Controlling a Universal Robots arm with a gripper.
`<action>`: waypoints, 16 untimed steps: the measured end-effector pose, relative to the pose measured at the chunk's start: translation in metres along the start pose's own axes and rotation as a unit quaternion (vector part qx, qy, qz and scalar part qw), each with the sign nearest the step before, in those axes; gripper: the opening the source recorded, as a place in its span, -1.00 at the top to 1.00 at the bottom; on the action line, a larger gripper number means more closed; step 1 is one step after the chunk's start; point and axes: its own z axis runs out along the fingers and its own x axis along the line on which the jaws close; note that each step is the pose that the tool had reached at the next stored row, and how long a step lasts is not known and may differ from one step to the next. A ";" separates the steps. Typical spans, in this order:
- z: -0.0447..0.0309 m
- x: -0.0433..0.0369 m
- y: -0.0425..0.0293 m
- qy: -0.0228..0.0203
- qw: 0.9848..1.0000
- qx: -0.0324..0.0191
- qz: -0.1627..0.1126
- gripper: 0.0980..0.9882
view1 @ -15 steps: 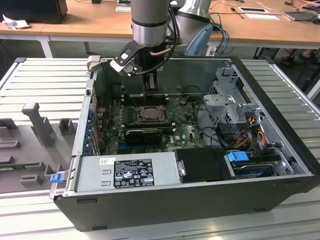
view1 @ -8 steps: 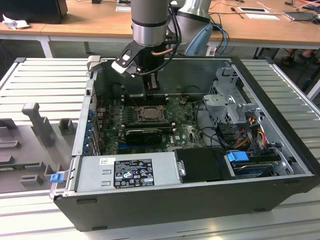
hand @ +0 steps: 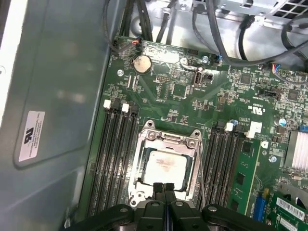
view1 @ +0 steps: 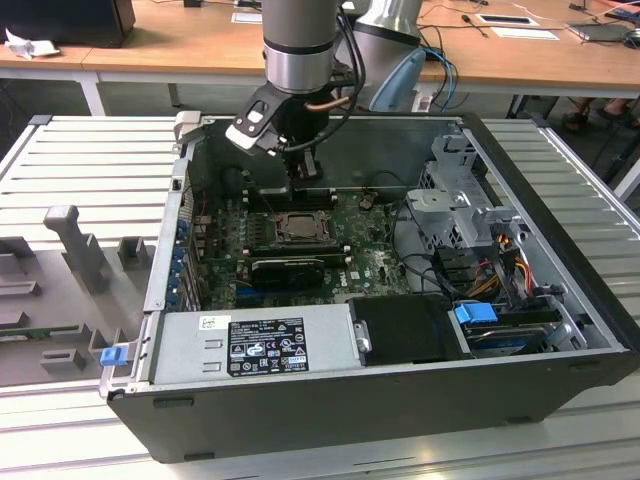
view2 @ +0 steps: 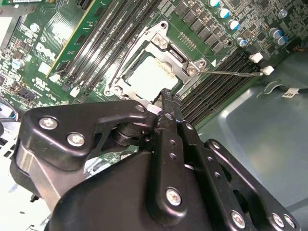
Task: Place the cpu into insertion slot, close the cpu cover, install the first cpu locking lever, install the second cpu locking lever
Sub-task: 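Install the first cpu locking lever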
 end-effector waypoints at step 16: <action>0.0000 0.0000 0.0000 0.004 0.994 0.002 -0.113 0.98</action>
